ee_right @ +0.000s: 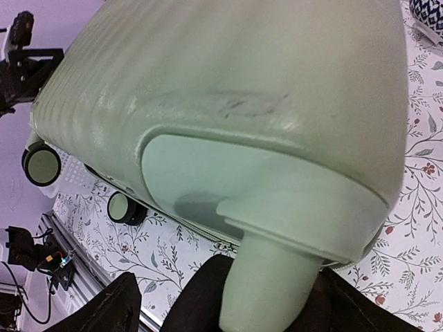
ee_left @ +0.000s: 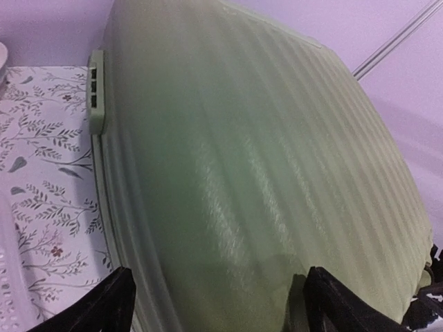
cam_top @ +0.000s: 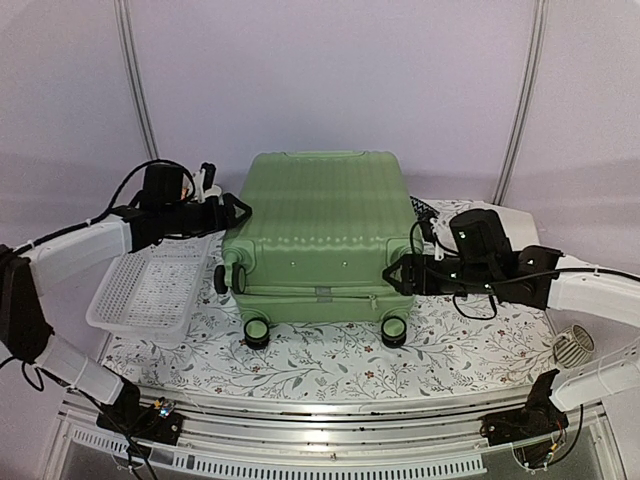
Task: Open, take out, and arrange the luggage
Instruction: Adjust the luggage at the center of the board.
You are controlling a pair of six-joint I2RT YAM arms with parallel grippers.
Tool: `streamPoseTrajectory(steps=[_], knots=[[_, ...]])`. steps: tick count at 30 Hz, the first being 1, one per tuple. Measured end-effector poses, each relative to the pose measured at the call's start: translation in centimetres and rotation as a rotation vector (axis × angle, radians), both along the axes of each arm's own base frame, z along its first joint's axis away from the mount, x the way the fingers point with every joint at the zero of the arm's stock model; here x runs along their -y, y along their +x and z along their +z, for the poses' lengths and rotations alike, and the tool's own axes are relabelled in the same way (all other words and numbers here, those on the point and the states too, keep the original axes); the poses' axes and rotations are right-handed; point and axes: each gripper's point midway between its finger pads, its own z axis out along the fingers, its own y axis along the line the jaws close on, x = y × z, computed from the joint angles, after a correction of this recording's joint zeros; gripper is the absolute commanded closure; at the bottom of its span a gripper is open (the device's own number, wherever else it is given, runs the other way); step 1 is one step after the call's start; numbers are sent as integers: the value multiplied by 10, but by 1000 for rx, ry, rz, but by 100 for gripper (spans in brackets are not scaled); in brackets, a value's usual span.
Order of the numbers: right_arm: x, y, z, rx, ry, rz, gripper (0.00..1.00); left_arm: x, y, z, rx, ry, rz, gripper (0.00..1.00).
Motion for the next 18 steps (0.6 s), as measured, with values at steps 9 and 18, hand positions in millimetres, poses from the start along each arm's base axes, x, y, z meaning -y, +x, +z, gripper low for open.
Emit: streamPoseTrajectory(steps=[9,18], knots=[[-48,-56,-18,-46,-28,139,17,22,61,3,-1,-43,-34,20],[-67,-73,-20,-49,-32,170,15,39,118,5,30,-62,-20,21]])
